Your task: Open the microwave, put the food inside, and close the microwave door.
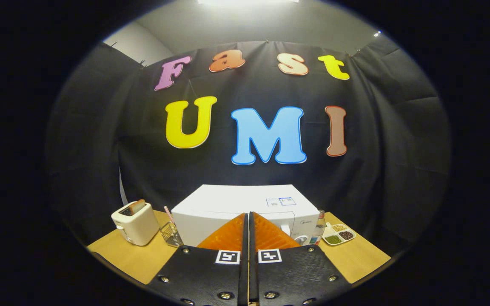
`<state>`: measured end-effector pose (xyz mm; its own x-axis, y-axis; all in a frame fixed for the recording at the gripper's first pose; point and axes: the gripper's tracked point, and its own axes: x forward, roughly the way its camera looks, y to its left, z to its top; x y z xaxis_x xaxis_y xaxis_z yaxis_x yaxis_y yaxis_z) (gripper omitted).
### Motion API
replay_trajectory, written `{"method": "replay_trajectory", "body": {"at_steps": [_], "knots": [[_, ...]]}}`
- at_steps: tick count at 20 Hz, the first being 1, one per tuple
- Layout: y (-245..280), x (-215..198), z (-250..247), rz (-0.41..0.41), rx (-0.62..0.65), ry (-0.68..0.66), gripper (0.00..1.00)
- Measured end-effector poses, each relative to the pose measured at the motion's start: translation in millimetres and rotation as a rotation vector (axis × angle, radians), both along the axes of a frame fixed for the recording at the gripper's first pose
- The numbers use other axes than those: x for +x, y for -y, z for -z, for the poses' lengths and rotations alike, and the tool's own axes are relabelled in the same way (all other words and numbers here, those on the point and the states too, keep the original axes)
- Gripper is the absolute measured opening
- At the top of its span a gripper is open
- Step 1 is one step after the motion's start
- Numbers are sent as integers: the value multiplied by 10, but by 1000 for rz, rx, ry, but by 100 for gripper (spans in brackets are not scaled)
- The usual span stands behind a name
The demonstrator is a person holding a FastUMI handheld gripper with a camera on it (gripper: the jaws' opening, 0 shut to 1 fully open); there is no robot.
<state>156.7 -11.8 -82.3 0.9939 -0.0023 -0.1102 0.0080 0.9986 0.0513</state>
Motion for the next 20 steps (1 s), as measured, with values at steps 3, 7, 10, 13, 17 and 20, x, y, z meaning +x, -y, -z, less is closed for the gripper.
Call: {"method": "replay_trajectory", "body": {"at_steps": [3, 7, 10, 13, 17, 20], "knots": [[-52, -222, -342, 48, -15, 33, 1], [74, -531, -652, 201, -66, 92, 5], [2, -734, -759, 217, -34, 113, 80], [-169, -826, -776, 136, -34, 130, 95], [-121, -839, -713, 148, -100, 125, 99], [-121, -837, -692, 143, -83, 120, 99]]}}
